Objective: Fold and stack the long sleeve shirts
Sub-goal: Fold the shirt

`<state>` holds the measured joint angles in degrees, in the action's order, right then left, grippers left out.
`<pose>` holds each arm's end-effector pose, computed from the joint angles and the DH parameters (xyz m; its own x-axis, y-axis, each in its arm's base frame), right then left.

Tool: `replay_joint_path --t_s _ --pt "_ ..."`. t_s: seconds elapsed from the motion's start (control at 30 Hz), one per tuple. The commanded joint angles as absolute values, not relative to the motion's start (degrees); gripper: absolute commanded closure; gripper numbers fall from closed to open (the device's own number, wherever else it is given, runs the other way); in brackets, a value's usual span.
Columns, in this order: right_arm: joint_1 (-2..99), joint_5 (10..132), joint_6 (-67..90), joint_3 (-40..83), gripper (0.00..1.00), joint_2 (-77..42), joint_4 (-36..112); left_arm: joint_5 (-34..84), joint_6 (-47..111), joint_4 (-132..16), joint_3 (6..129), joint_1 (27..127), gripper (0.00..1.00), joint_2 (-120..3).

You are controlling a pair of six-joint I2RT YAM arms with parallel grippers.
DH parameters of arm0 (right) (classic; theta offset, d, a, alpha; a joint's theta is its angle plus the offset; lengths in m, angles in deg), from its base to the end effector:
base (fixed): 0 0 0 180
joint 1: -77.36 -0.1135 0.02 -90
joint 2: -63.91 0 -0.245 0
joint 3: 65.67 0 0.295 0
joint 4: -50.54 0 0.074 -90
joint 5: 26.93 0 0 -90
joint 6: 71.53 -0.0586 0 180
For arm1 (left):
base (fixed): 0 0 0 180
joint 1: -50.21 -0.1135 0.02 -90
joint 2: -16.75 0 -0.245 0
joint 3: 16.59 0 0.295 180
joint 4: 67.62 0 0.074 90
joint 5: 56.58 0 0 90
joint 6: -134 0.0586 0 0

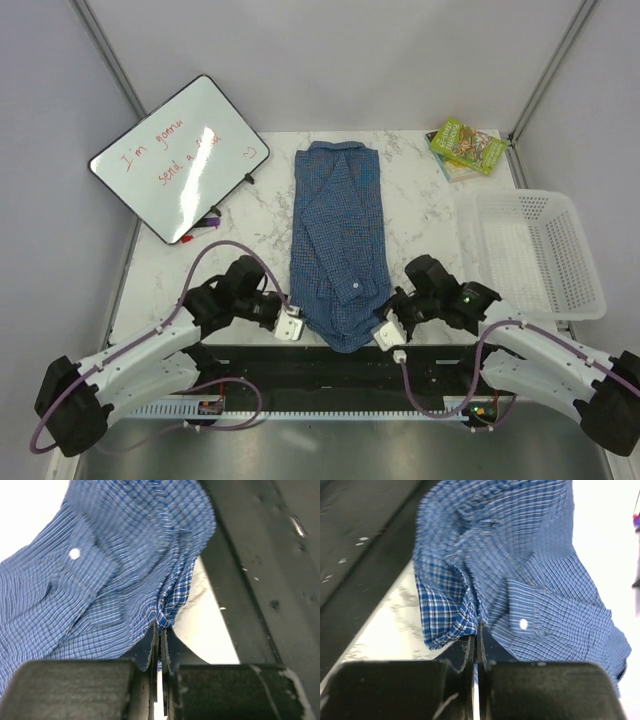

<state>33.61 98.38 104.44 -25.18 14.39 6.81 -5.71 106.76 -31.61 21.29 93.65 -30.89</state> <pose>0.1398 0.1808 0.1566 0.7745 -0.3854 -0.5015 -0.6311 -0.5247 -0.5713 0.1408 -0.1843 0.1589 0.5203 0.4572 -0.7213 0.8530 -0.3188 0.4132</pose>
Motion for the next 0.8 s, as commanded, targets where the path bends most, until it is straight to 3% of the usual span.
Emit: replay_joint_path --t_s 0.0,0.4,0.77 --pt "37.09 98.74 95.81 -16.42 1.00 6.09 9.70 -8.14 100.07 -32.23 29.14 87.24 0.98 -37.20" --pt "49.75 102.97 101.36 -0.69 1.00 -14.12 16.82 -12.80 104.29 -42.44 43.56 75.01 0.98 -58.38" --pt "57.58 104.37 102.23 19.09 1.00 -36.52 22.10 -10.88 105.34 -46.48 66.66 67.61 0.98 -84.29"
